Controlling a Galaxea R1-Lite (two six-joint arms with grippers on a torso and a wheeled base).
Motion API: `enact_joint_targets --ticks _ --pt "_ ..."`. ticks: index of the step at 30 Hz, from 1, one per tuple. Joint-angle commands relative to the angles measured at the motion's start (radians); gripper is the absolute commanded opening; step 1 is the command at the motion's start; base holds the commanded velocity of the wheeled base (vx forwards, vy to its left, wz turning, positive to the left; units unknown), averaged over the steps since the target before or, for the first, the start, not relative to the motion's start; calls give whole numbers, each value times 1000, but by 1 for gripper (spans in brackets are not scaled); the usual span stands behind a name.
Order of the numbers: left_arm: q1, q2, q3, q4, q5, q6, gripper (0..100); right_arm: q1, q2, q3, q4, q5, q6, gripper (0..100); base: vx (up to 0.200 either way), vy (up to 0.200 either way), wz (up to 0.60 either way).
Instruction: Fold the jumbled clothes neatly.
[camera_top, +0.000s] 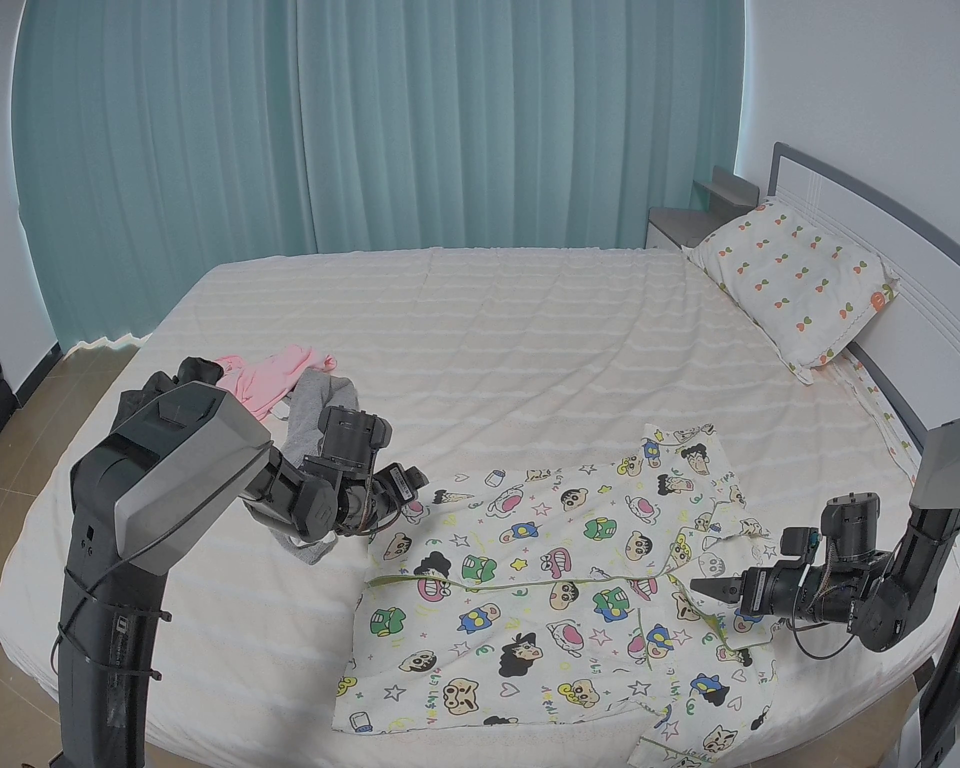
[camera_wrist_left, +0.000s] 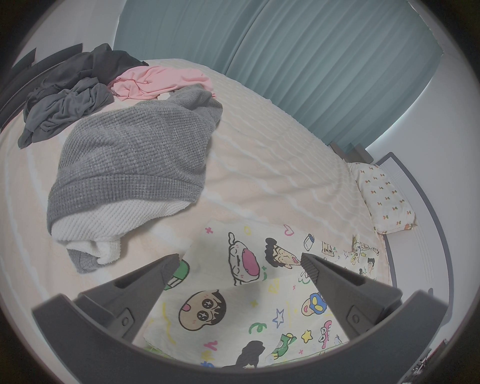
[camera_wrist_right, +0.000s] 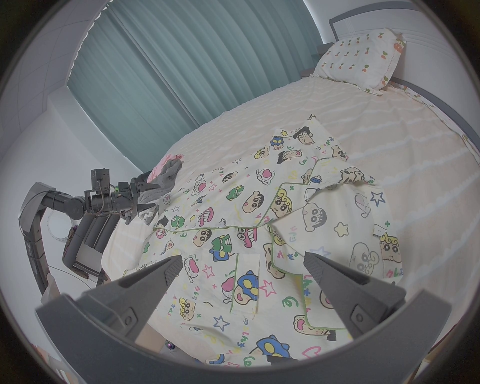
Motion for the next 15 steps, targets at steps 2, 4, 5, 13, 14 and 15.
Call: enact_joint_targets --ticks 2,4,5,13,14,15 --pt "0 -1 4 4 -8 4 100 0 0 1 0 -1 -1 100 0 0 0" --pt "0 1 -2 6 -8 5 100 2 1 1 0 1 -1 100 0 0 0" --pt "0 15 -5 8 -6 11 100 2 1 1 0 1 -1 100 0 0 0" --pt "5 102 -99 86 -2 47 100 14 -2 2 -2 1 1 100 0 0 0" --pt "2 105 -105 98 -2 47 100 14 -2 2 0 1 -1 100 0 0 0" --pt "0 114 -130 129 -3 47 100 14 -2 2 -2 1 1 100 0 0 0"
